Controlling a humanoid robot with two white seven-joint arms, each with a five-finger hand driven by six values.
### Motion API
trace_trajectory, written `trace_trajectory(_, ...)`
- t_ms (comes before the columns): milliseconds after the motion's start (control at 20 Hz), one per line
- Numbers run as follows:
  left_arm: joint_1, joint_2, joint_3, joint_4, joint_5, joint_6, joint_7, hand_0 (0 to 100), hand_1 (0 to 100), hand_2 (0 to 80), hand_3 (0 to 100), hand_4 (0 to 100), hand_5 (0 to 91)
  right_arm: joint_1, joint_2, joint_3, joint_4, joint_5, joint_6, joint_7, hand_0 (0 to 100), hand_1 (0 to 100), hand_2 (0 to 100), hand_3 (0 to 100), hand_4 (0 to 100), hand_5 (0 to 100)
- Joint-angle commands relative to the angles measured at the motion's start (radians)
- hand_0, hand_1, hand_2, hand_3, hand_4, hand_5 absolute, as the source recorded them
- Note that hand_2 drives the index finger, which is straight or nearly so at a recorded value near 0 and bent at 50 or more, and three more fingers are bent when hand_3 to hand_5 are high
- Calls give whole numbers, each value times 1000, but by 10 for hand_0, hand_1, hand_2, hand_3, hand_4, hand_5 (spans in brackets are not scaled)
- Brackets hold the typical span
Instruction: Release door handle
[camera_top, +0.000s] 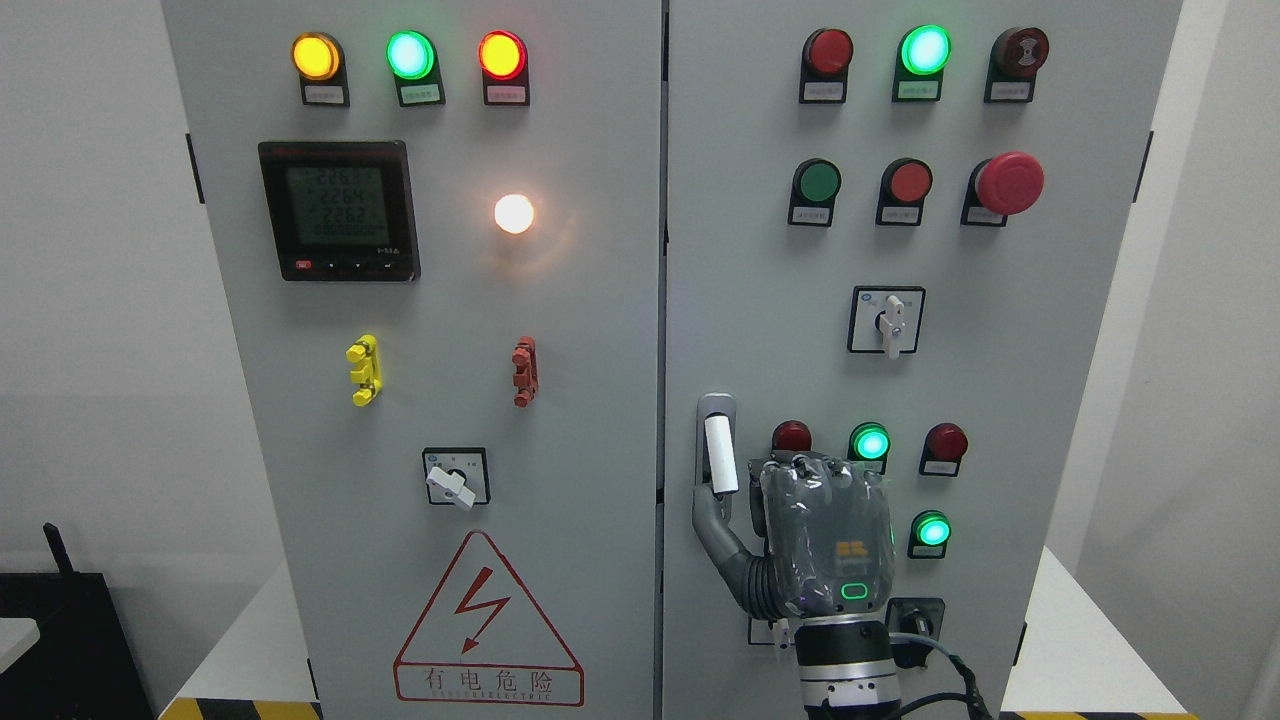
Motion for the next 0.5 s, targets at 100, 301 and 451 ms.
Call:
trace_trajectory(100, -15, 0, 1, 25, -29, 0, 0, 120, 389, 0, 0, 0, 0, 1, 0, -2, -1, 2, 1, -1, 459, 450, 1000, 1000, 1000, 962)
trace_trajectory(301, -15, 0, 1, 25, -28, 0, 0, 120, 389, 0, 0, 0, 0, 8, 0, -5, 0, 0, 1, -4, 460, 449, 1000, 1000, 1000, 962)
trace_trajectory(451, -15, 0, 1, 25, -29, 0, 0, 120, 389, 0, 0, 0, 0, 11, 0, -7, 0, 0, 1, -7, 463, 448, 1000, 1000, 1000, 963)
